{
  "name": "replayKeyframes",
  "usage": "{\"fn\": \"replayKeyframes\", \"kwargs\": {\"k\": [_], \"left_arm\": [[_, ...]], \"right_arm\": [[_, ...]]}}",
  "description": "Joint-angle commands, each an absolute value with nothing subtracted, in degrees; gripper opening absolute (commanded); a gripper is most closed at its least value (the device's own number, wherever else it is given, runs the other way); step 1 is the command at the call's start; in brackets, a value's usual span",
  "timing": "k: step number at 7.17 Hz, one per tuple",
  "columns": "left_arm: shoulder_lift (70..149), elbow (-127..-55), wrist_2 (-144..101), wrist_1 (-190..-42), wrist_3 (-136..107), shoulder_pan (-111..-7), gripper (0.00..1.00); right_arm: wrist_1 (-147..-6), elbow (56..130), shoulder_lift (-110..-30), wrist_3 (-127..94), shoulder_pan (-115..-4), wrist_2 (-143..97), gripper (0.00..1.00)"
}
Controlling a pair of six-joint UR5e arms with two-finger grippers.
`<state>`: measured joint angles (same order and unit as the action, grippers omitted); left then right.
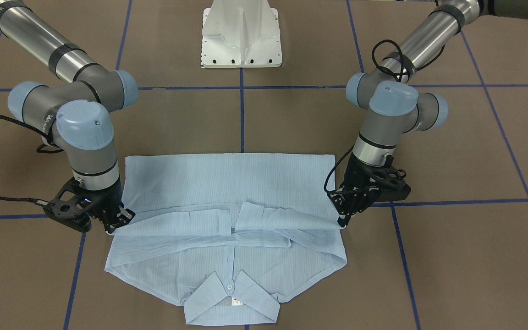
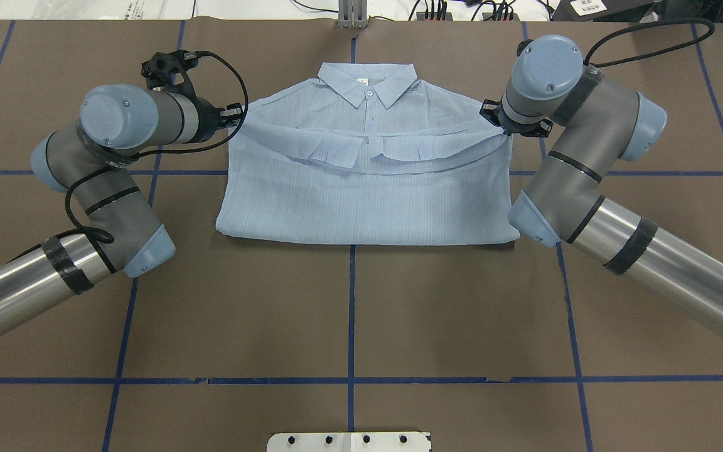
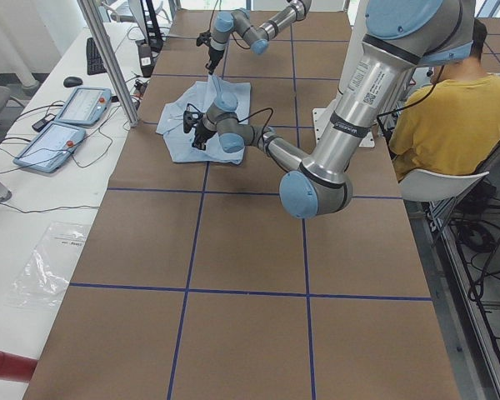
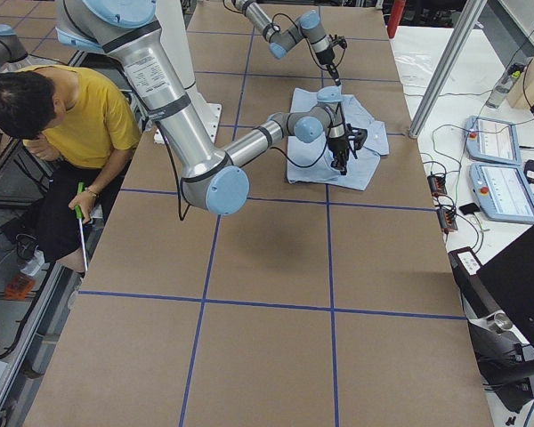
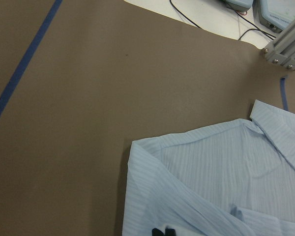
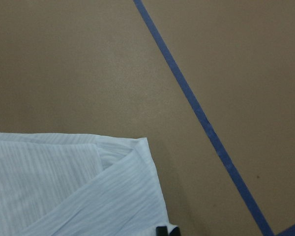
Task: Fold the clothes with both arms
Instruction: 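Lay the hem near the collar and open both grippers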
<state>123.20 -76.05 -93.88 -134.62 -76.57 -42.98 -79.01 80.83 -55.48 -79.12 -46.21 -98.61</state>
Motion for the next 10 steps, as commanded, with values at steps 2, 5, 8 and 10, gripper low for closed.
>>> {"fn": "replayKeyframes", "kwargs": {"k": [2,5,8,10], "left_arm": [[126.9,-66.1,-91.9,-143.1,-74.8,-43.8,0.0],[127.0,-65.7,-91.9,-143.3,-74.5,-43.9,0.0],[127.0,-65.5,-92.1,-143.3,-70.8,-45.1,0.0],[127.2,-65.0,-92.0,-143.3,-70.8,-45.5,0.0]], "right_arm": [[-75.9,76.1,-54.0,-78.8,-46.8,-98.6,0.0],[-75.8,73.1,-52.0,-78.6,-47.2,-98.6,0.0],[-75.8,71.8,-51.2,-78.4,-47.4,-98.5,0.0],[-75.8,71.3,-51.2,-77.6,-47.7,-98.5,0.0]]}}
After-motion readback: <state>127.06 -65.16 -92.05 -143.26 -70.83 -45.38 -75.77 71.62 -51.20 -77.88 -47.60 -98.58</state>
